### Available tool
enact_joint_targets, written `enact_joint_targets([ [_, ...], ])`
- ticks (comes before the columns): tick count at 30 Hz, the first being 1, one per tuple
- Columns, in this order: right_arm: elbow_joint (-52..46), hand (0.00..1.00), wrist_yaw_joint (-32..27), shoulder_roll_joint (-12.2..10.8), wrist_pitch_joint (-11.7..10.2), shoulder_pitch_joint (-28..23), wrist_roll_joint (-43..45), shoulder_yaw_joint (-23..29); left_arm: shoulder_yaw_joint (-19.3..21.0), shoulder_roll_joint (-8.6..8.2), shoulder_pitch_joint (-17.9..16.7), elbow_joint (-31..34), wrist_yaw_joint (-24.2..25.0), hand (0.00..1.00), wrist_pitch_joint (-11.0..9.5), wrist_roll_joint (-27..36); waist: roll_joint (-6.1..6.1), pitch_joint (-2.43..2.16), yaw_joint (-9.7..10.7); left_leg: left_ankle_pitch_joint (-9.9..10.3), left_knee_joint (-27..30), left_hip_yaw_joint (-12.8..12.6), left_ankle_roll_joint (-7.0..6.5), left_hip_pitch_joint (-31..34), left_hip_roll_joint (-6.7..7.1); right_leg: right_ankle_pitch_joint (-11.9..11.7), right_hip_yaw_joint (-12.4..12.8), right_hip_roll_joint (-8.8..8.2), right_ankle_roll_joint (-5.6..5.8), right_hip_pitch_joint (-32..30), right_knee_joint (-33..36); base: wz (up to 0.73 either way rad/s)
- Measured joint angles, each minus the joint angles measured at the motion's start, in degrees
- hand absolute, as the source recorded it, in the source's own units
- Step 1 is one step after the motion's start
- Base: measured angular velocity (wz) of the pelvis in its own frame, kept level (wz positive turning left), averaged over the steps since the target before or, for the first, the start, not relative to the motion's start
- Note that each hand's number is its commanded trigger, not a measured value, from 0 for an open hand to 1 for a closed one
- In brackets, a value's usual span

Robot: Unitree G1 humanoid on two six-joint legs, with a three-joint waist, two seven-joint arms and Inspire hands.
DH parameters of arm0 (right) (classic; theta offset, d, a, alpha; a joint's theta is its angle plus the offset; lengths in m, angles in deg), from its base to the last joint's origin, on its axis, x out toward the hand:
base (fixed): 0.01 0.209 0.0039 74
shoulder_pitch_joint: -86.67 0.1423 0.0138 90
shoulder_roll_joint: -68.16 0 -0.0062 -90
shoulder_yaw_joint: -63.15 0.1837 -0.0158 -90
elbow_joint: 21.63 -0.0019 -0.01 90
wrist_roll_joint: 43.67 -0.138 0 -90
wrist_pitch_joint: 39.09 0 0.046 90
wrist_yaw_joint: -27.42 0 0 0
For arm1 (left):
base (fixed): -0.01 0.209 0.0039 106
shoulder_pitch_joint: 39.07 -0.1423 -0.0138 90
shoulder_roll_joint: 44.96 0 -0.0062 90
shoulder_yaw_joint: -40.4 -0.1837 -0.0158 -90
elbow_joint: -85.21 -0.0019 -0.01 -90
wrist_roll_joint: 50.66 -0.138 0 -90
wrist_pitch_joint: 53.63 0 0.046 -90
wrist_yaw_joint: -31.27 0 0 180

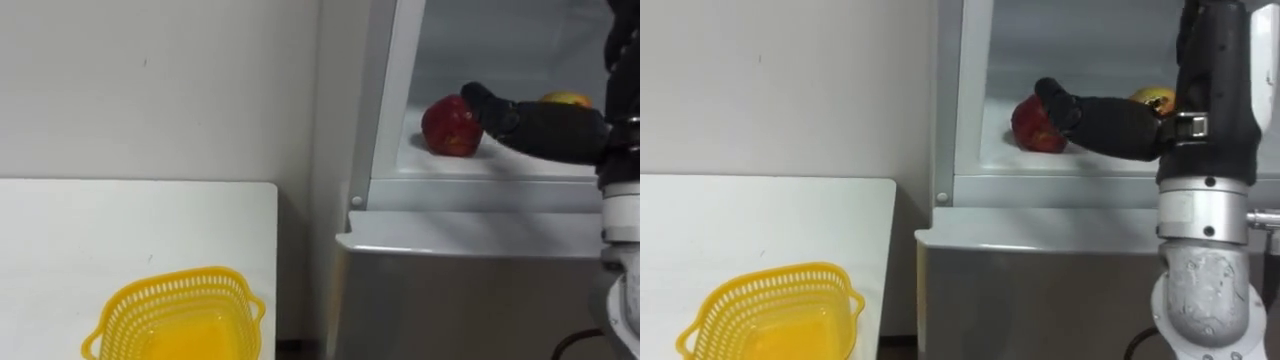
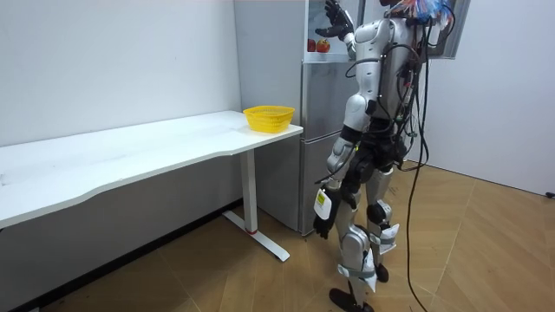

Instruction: Retrieve from the upper fridge

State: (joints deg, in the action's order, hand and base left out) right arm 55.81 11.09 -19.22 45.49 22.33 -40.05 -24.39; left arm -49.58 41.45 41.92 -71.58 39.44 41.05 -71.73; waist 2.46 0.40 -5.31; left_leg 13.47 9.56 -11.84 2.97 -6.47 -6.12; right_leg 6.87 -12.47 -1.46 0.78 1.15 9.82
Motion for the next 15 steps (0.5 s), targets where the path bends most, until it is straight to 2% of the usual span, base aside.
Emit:
enact_joint_targets([
  [13,5.0,0.0,1.6,0.4,0.6,0.2,-1.1,-1.3,1.5,-0.08,0.5,0.0,-1.3,0.0,0.0,0.5,0.58,-0.14,-1.0,0.0,0.1,0.2,-0.01,-0.2,-0.02,0.0,-0.3,-0.04,-0.01,0.1,-0.1,0.01],
  [15,6.3,0.0,2.1,0.4,1.5,0.2,-1.6,-1.4,1.4,-0.09,0.4,0.1,-1.3,0.0,0.0,0.8,0.74,-0.15,-1.0,0.0,0.1,0.3,-0.01,-0.1,0.0,0.0,-0.3,-0.07,-0.01,0.1,-0.1,0.0],
])
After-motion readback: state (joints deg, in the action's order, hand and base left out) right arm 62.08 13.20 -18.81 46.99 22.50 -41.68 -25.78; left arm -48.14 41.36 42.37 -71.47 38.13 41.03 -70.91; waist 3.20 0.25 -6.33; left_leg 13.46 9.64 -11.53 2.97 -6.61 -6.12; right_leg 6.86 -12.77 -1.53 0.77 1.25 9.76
